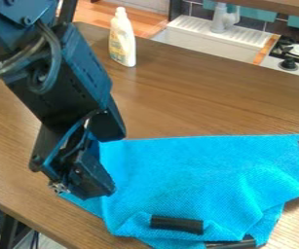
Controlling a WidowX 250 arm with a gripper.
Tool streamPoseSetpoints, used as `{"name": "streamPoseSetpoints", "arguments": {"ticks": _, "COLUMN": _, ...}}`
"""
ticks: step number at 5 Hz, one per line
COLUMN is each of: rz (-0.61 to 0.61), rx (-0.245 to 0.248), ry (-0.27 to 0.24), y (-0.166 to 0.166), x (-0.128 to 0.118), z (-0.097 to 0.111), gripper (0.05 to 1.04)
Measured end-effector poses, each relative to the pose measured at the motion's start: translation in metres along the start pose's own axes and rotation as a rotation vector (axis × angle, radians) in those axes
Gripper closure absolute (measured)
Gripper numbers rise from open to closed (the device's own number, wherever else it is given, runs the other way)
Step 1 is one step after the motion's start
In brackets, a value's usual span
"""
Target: Unfold the cloth from bottom right to top left
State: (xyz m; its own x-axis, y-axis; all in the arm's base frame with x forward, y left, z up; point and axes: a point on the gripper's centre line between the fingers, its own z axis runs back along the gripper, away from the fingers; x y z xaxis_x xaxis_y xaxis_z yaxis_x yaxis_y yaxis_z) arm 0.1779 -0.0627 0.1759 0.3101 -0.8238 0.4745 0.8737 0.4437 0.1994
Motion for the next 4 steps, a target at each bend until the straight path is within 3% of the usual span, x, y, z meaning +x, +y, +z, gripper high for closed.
{"name": "streamPoseSetpoints", "arguments": {"ticks": 1, "rz": 0.009, "rx": -0.004, "ry": 0.003, "y": -0.001, "x": -0.001, "z": -0.001, "gripper": 0.083}}
{"name": "streamPoseSetpoints", "arguments": {"ticks": 4, "rz": 0.002, "rx": -0.022, "ry": 0.057, "y": -0.005, "x": 0.015, "z": -0.034, "gripper": 0.083}}
